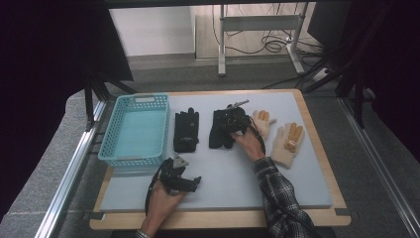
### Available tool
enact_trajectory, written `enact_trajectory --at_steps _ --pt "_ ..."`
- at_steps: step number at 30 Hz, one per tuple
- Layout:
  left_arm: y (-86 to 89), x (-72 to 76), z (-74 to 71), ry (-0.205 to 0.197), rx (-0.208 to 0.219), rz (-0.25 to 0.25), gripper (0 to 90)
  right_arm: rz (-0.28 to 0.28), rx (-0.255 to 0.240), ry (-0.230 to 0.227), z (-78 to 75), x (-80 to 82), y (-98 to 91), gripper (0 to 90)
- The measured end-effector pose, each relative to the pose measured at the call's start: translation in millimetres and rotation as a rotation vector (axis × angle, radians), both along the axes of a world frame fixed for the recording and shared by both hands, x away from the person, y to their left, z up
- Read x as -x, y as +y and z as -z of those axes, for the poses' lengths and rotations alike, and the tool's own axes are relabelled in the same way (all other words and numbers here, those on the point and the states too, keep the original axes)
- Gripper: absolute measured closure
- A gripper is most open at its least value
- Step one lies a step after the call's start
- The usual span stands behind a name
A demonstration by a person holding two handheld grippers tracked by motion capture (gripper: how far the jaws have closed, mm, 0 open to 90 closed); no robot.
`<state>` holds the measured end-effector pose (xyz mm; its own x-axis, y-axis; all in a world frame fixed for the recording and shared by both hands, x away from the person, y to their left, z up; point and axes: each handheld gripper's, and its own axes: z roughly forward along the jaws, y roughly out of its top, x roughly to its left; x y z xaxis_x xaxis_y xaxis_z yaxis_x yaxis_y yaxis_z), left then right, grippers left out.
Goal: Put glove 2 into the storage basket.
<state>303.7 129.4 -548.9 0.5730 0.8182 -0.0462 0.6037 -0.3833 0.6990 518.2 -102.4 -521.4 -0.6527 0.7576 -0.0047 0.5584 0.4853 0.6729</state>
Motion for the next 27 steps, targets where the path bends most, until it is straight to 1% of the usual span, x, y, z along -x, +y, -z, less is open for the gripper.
enact_trajectory --at_steps 1,3,4,5,6,8,10,11,15,16,18,21,23,24,27 --pt "0.0 0.0 0.0 0.000 0.000 0.000 5.0 0.006 -0.006 0.009 -0.1 0.0 0.0 52.5" --pt "0.0 0.0 0.0 0.000 0.000 0.000 5.0 -0.004 -0.026 0.027 -1.1 1.7 -0.8 68.8" --pt "0.0 0.0 0.0 0.000 0.000 0.000 5.0 -0.013 -0.038 0.039 -1.5 2.6 -1.3 74.4" --pt "0.0 0.0 0.0 0.000 0.000 0.000 5.0 -0.010 -0.043 0.037 -1.8 4.0 -1.7 79.4" --pt "0.0 0.0 0.1 0.000 0.000 0.000 5.0 -0.013 -0.043 0.036 -2.0 4.7 -2.0 80.9" --pt "0.0 0.0 0.0 0.000 0.000 0.000 5.0 -0.019 -0.035 0.029 -3.3 6.2 -1.7 81.8" --pt "0.0 -0.1 0.1 0.001 0.000 0.000 5.0 -0.029 -0.024 0.010 -8.0 9.5 -2.2 82.2" --pt "0.0 -0.1 0.1 0.001 0.001 0.000 5.0 -0.028 -0.027 0.006 -10.3 11.0 -2.7 82.3" --pt "0.1 -0.1 0.0 0.001 0.000 0.001 5.0 -0.040 -0.070 0.015 -24.3 19.9 -7.6 82.3" --pt "0.2 -0.2 0.1 0.001 -0.002 0.001 5.0 -0.049 -0.070 0.005 -27.7 23.1 -8.2 82.2" --pt "0.2 -0.1 0.0 0.001 -0.001 0.001 5.0 -0.057 -0.085 0.001 -37.1 32.8 -9.0 82.2" --pt "0.2 -0.1 0.0 0.001 -0.002 0.001 5.0 -0.086 -0.115 -0.005 -48.7 47.0 -10.4 82.1" --pt "0.2 -0.1 0.1 0.000 -0.002 0.001 5.0 -0.102 -0.120 -0.010 -56.7 59.7 -11.4 82.0" --pt "0.2 -0.1 0.1 0.000 -0.002 0.001 5.0 -0.115 -0.133 -0.010 -61.8 69.5 -13.0 81.9" --pt "0.0 0.0 0.2 0.000 0.001 0.000 5.0 -0.135 -0.152 -0.005 -68.6 87.0 -16.3 81.7"
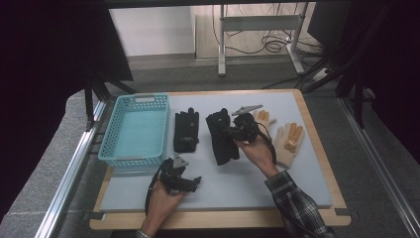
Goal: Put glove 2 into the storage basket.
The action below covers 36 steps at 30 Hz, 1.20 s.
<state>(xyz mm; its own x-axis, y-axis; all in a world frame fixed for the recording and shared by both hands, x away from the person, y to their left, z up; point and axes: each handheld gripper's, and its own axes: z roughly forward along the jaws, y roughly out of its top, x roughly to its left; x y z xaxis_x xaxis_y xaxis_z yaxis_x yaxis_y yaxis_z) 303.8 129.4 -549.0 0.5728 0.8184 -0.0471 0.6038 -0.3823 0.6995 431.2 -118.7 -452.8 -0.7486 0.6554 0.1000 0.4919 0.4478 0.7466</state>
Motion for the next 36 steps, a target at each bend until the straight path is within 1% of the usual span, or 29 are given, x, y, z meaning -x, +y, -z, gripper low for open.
enact_trajectory --at_steps 2,3,5,6,9,11,12,13,14,15,16,17,18,19,21,24,25,27,28,30,32,34,36 --pt "0.1 0.0 -0.1 0.000 -0.002 0.001 5.0 -0.009 -0.003 -0.006 -3.8 14.4 -3.4 81.5" --pt "0.1 0.0 -0.1 0.000 -0.002 0.001 5.0 -0.017 -0.005 -0.003 -4.4 24.7 -6.5 81.4" --pt "0.1 0.0 -0.1 0.000 -0.001 0.000 5.0 -0.015 -0.012 0.004 -1.9 34.4 -10.0 81.2" --pt "-0.2 0.0 0.1 -0.002 0.002 -0.003 5.0 -0.015 -0.012 0.010 1.6 40.3 -12.5 81.1" --pt "-0.2 0.1 0.0 -0.002 0.001 -0.004 5.1 0.009 -0.005 0.027 20.5 56.8 -19.7 80.4" --pt "0.0 0.0 0.0 -0.001 -0.001 -0.001 5.1 0.025 0.013 0.023 31.9 63.8 -22.3 78.6" --pt "0.1 0.0 -0.1 -0.001 -0.002 0.000 5.1 0.030 0.017 0.025 40.6 68.4 -23.8 72.7" --pt "0.1 0.0 0.0 -0.001 -0.001 0.000 5.1 0.025 0.019 0.027 44.3 70.5 -24.8 65.1" --pt "0.1 0.0 -0.1 -0.001 -0.002 0.000 5.1 0.022 0.023 0.022 45.5 72.0 -26.5 60.3" --pt "0.1 0.0 -0.1 -0.001 -0.002 0.000 5.1 0.020 0.027 0.015 44.8 72.7 -28.8 57.3" --pt "0.2 0.0 -0.1 -0.001 -0.002 0.000 5.1 0.030 0.030 -0.002 43.5 73.3 -31.3 55.6" --pt "0.2 0.0 -0.1 0.000 -0.002 0.000 5.1 0.043 0.036 -0.028 40.3 73.6 -37.3 55.5" --pt "0.2 0.0 -0.1 -0.001 -0.002 0.000 5.2 0.051 0.040 -0.036 38.6 73.5 -41.0 56.5" --pt "0.2 0.0 -0.1 -0.001 -0.002 0.000 5.2 0.054 0.049 -0.037 36.6 73.5 -47.7 61.1" --pt "0.1 0.0 -0.1 0.001 -0.001 -0.001 5.2 0.053 0.059 -0.030 37.8 75.1 -55.2 68.3" --pt "0.2 0.0 -0.1 0.000 0.000 -0.002 5.2 0.034 0.089 -0.009 48.7 80.8 -61.9 75.3" --pt "0.2 0.0 -0.1 0.000 0.000 -0.001 5.2 0.031 0.099 0.000 54.2 83.5 -63.5 76.5" --pt "0.2 0.0 -0.1 0.000 0.000 -0.001 5.2 0.026 0.097 0.019 62.3 86.7 -65.0 77.2" --pt "0.2 0.0 -0.1 0.000 0.000 -0.001 5.2 0.022 0.104 0.024 65.5 88.2 -65.2 77.4" --pt "0.2 0.0 -0.1 0.000 0.000 -0.001 5.2 0.017 0.098 0.032 70.2 91.0 -64.8 77.7" --pt "0.2 0.0 -0.1 0.000 0.000 -0.001 5.2 0.006 0.073 0.032 72.7 94.5 -63.6 78.0" --pt "0.3 0.0 -0.1 0.000 -0.001 0.000 5.2 -0.023 0.051 0.052 73.9 98.3 -59.3 77.9" --pt "0.3 0.0 -0.1 0.000 -0.001 -0.001 5.2 -0.049 0.051 0.055 73.9 102.1 -53.5 77.9"
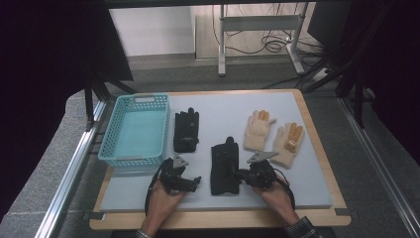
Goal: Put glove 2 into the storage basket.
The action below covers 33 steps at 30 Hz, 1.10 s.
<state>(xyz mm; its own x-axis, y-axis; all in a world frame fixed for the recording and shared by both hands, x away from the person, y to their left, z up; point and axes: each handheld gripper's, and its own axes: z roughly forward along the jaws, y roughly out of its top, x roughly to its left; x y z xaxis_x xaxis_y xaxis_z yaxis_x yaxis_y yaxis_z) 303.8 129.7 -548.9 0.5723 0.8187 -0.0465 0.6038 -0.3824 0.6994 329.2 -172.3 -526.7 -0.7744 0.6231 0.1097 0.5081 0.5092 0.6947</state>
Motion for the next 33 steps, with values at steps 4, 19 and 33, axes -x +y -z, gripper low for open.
enact_trajectory --at_steps 4,19,33 --pt "0.0 0.0 0.0 0.000 -0.001 0.000 5.2 0.004 -0.006 -0.027 -5.3 -2.9 0.1 75.0" --pt "0.0 0.1 0.0 0.000 -0.001 0.000 5.2 -0.001 -0.047 -0.084 -31.1 -61.3 38.1 49.6" --pt "0.1 0.0 0.0 0.000 -0.003 0.002 5.2 -0.075 -0.022 -0.077 -33.6 -119.0 108.1 68.5"
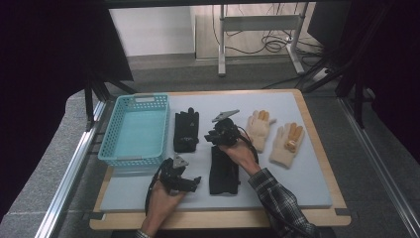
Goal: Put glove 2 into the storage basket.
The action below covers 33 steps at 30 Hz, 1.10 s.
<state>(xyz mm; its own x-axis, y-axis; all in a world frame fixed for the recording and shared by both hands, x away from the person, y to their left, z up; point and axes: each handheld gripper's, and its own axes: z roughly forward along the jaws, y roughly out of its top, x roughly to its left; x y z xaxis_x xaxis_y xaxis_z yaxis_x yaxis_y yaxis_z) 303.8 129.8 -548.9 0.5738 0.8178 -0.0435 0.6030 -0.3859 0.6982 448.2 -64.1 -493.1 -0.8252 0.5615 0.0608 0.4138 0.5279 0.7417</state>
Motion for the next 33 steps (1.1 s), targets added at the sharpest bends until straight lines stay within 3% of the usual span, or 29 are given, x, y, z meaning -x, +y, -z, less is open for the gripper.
enact_trajectory --at_steps 5,18,24,26,27,30,33 --pt "0.0 0.0 0.0 0.001 0.001 0.000 5.2 -0.008 0.006 0.003 3.1 -13.5 19.9 66.0" --pt "-0.1 0.1 0.1 0.000 0.003 -0.001 5.1 0.022 0.007 0.008 27.6 -48.8 67.1 34.3" --pt "-0.1 0.1 0.0 0.001 0.003 -0.001 5.2 0.032 0.078 -0.016 38.8 -60.8 83.7 31.0" --pt "-0.1 0.0 0.0 0.002 0.003 0.000 5.1 0.023 0.102 -0.030 40.5 -59.1 87.7 38.4" --pt "-0.1 0.1 0.1 0.001 0.003 -0.001 5.1 0.021 0.094 -0.011 39.9 -58.9 87.7 43.0" --pt "-0.2 0.1 0.1 0.001 0.003 -0.001 5.1 0.035 0.108 -0.029 39.7 -55.0 86.3 60.4" --pt "-0.2 0.1 0.1 0.001 0.003 -0.001 5.1 0.043 0.107 -0.018 38.7 -51.9 87.9 74.6"
